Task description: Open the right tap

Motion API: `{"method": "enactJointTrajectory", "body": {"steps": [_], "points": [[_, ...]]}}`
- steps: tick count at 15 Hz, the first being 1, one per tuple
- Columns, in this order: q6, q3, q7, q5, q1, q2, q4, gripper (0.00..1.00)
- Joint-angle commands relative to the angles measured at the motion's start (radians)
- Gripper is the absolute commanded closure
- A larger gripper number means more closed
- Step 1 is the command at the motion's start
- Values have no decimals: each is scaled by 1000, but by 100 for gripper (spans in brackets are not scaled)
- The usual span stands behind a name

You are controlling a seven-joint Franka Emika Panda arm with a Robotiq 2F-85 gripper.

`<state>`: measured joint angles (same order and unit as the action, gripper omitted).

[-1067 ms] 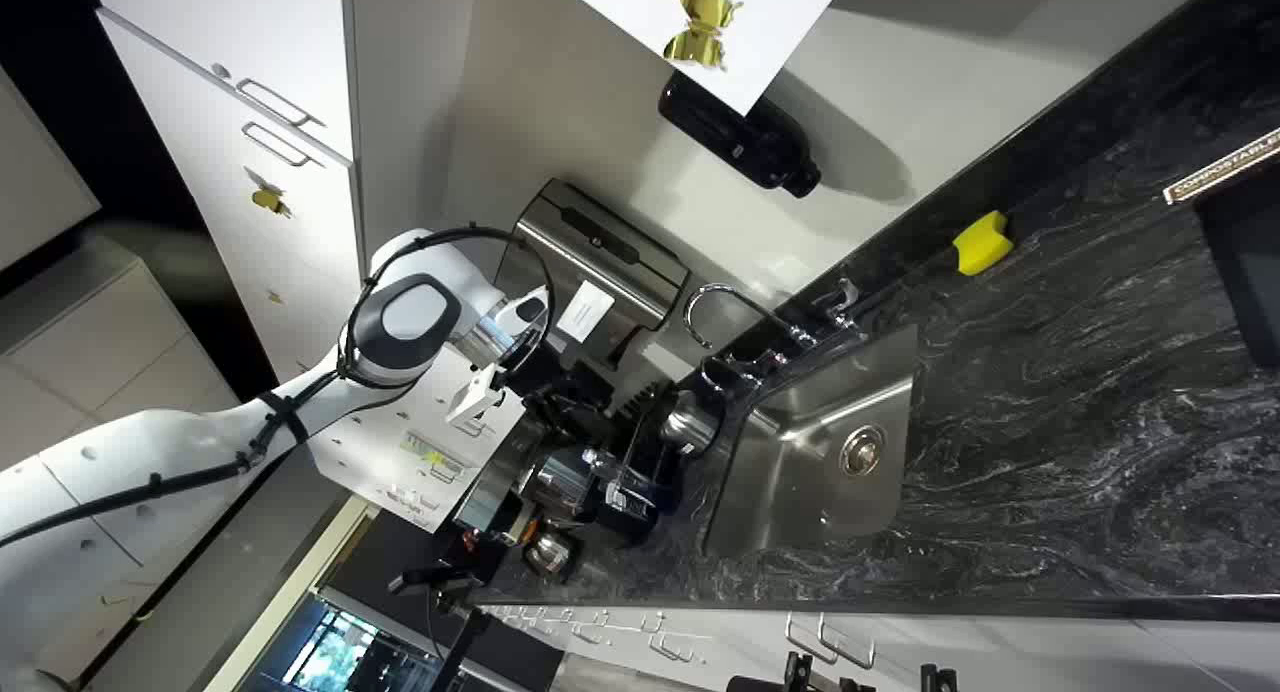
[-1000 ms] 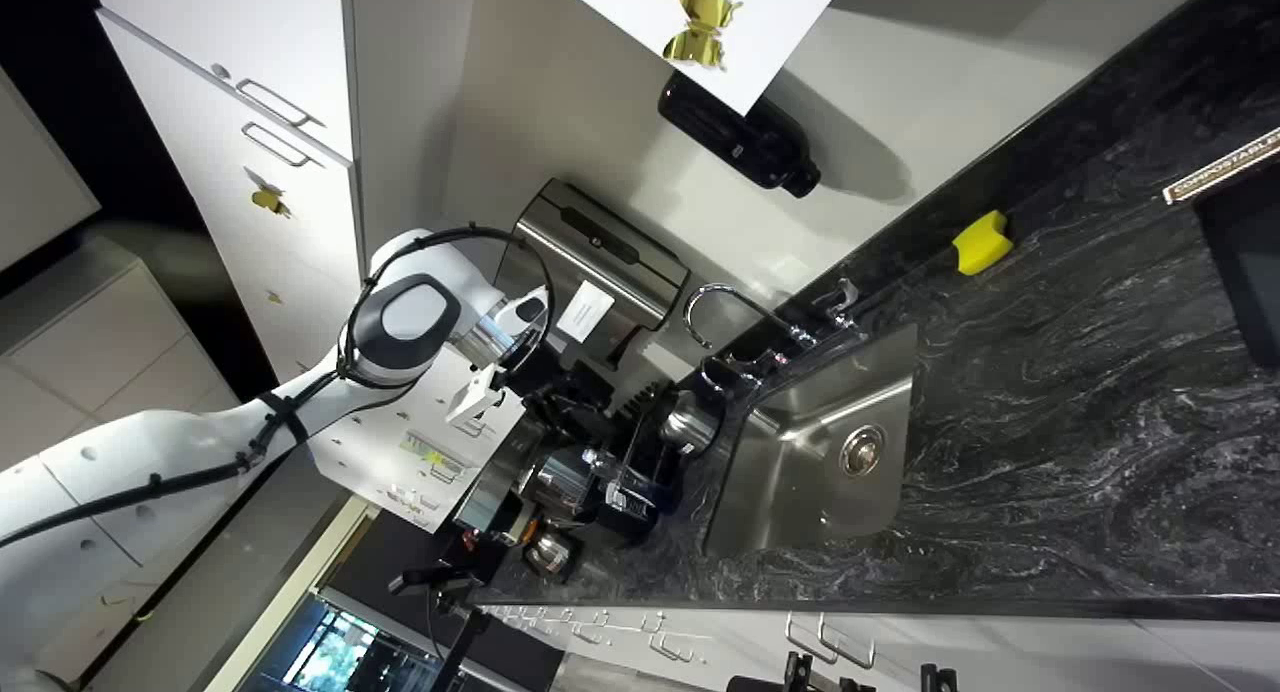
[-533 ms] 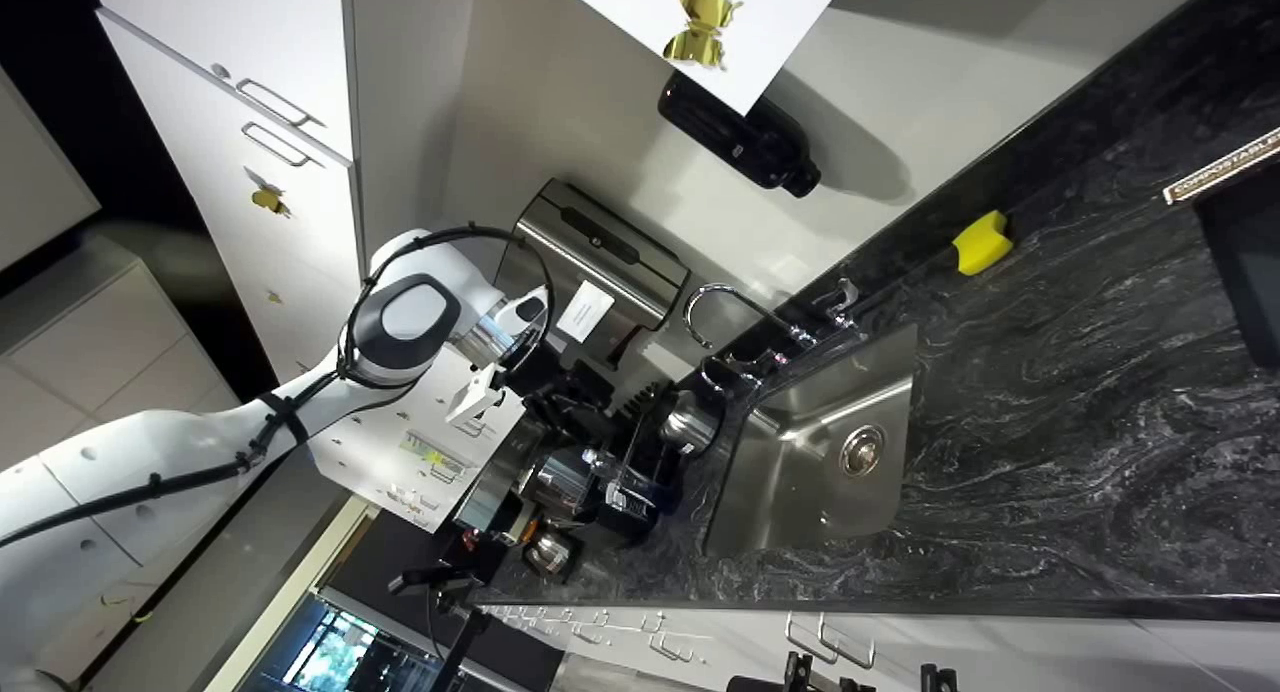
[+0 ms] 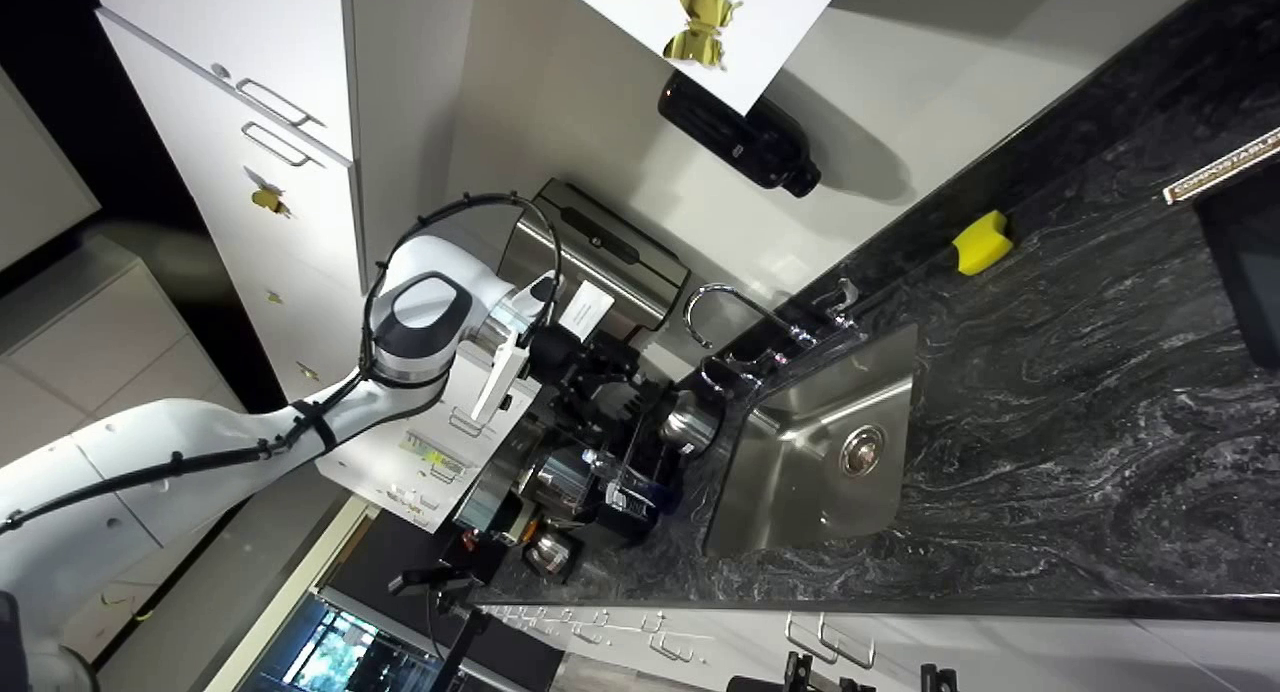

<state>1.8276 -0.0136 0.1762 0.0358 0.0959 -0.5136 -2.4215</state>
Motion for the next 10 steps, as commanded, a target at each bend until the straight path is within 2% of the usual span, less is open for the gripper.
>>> {"method": "enactJointTrajectory", "body": {"steps": [1, 5, 8, 9, 10], "points": [[81, -3, 116, 139, -7, 67, 18, 0], [263, 0, 177, 325, -21, 99, 0, 0], [357, 6, 255, 440, -22, 119, -14, 0], [306, 1, 202, 386, -17, 111, -4, 0], [324, 2, 219, 408, -17, 117, -6, 0]]}}
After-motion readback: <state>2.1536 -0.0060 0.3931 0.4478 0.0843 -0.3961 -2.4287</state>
